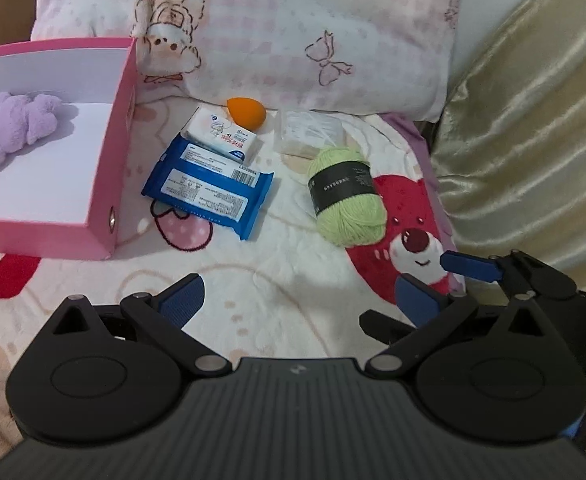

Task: Organize objects
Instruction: 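Move the left tool toward the green yarn ball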

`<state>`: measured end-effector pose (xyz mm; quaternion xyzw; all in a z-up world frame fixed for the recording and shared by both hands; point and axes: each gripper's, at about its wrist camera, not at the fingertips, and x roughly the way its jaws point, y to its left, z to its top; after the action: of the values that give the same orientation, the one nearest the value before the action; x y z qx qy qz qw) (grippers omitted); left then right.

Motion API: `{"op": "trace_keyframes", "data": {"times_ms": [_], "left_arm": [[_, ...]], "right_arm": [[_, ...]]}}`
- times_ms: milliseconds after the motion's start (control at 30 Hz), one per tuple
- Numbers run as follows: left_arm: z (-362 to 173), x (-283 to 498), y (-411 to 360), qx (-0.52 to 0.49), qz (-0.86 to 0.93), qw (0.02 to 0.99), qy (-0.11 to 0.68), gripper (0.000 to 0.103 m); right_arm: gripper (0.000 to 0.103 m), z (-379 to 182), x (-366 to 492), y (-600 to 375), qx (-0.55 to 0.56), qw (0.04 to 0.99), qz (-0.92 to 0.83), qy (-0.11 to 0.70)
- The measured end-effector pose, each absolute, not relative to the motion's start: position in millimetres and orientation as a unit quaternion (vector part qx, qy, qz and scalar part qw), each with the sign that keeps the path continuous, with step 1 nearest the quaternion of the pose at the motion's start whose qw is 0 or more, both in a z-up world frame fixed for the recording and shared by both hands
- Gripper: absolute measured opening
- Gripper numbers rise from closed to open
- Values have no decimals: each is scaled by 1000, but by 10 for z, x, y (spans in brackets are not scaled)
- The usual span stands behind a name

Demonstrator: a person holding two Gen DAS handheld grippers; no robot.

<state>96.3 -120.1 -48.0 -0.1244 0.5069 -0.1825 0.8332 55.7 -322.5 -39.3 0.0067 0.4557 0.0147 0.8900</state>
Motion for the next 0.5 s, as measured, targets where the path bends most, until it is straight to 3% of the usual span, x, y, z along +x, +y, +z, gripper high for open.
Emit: {"op": "trace_keyframes", "data": {"times_ms": [200,333,500], "left_arm": [[-665,1183,-1371,-121,-191,841,492,103],[-752,1294,-1382,-137,-188,851,471,103],[-819,1450,-1408,-165,-196,855,452,102]], "right_arm": [[102,-353,649,-3266,2,913,49,405],[102,-349,738,-3266,-59,928,70,361],[102,-533,1028,-3405,-31,923,51,380]]}}
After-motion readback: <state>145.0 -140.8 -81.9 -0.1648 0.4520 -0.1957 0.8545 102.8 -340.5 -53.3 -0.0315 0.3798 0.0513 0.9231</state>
